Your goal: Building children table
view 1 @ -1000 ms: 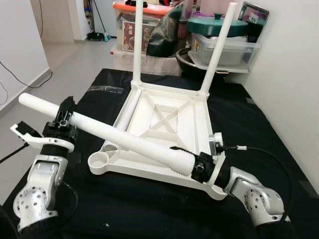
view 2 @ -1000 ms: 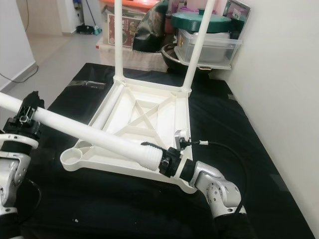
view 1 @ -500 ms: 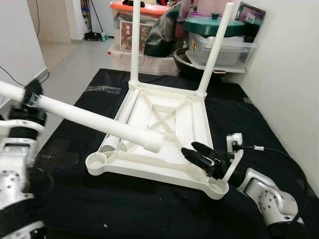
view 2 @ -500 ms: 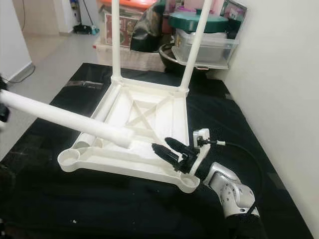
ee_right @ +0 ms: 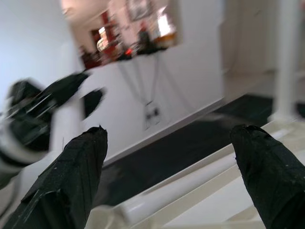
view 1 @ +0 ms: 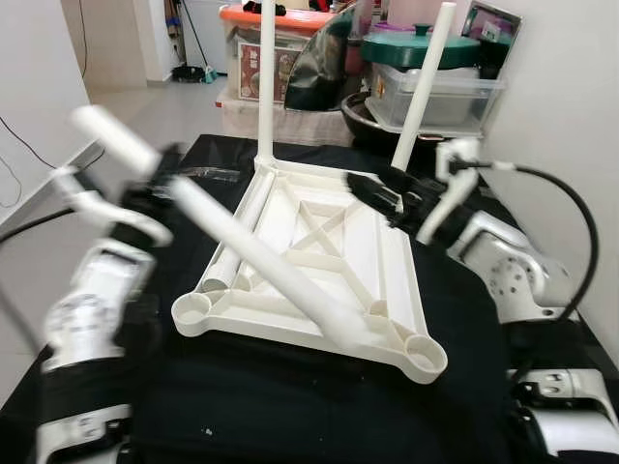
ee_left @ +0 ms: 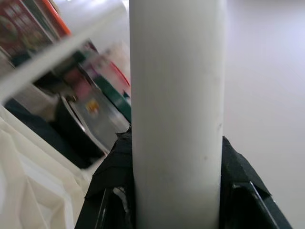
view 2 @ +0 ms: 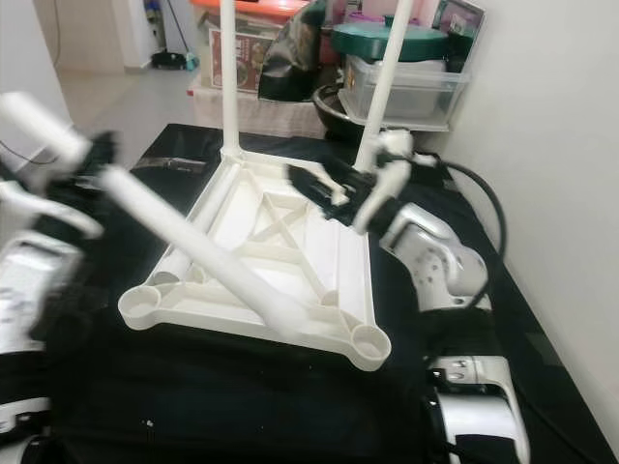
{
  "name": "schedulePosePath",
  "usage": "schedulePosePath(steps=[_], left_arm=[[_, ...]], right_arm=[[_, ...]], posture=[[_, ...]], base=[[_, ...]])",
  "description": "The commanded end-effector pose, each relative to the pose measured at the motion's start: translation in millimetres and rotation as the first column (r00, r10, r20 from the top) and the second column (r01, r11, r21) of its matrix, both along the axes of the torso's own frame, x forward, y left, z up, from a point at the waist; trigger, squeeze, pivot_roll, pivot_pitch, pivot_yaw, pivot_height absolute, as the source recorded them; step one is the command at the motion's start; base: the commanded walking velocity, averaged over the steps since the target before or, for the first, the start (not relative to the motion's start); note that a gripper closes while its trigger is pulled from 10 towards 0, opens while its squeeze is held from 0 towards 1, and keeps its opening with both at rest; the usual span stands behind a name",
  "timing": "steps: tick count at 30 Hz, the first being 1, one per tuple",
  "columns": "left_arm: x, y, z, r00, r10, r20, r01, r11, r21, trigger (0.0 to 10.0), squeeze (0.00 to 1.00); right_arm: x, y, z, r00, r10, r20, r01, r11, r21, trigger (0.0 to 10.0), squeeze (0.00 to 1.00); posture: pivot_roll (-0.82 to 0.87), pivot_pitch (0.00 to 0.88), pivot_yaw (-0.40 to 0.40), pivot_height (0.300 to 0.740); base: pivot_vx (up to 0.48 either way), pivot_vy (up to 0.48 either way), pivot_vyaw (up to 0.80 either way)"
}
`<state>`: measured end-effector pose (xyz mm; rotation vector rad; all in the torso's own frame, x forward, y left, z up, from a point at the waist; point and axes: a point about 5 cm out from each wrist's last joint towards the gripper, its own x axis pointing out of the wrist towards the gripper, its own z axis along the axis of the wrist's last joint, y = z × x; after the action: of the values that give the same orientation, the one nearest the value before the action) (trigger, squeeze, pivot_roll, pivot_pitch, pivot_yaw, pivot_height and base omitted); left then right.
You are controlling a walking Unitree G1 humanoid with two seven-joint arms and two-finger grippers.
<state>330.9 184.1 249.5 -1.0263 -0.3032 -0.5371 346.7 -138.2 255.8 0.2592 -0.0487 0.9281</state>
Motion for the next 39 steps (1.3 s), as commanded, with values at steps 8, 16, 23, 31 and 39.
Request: schedulePosePath(steps=[8,16,23,31,39], left_arm=[[-8.0,-36.0,13,0.982,-0.156,0.111,0.139,0.98,0.144,10.0,0.0],[-9.4,-41.0,12,0.977,-0.175,0.119,0.149,0.969,0.196,10.0,0.0],[-11.8,-46.1,7,0.974,-0.192,0.12,0.161,0.959,0.231,10.0,0.0],[-13.0,-42.9,3,0.976,-0.186,0.115,0.154,0.958,0.242,10.0,0.0],[-9.9,-45.5,5,0.975,-0.186,0.122,0.152,0.958,0.245,10.0,0.0]], right_arm=[[-16.8,38.3,-29,0.961,0.166,-0.223,-0.201,0.969,-0.145,10.0,0.0],[-18.7,47.7,-23,0.939,0.192,-0.285,-0.249,0.952,-0.179,10.0,0.0],[-30.3,58.4,-23,0.9,0.27,-0.341,-0.343,0.923,-0.175,10.0,0.0],[-43.8,66.2,-12,0.869,0.351,-0.348,-0.419,0.897,-0.141,10.0,0.0],[-55.1,79.8,-43,0.846,0.333,-0.417,-0.438,0.879,-0.187,10.0,0.0]], posture=[[0.05,0.0,-0.09,0.74],[0.04,0.0,-0.093,0.74],[0.05,0.0,-0.097,0.74],[0.04,0.0,-0.098,0.74],[0.03,0.0,-0.095,0.74]], base=[[0.0,0.0,0.0],[0.0,0.0,0.0],[0.0,0.0,0.0],[0.0,0.0,0.0],[0.0,0.0,0.0]])
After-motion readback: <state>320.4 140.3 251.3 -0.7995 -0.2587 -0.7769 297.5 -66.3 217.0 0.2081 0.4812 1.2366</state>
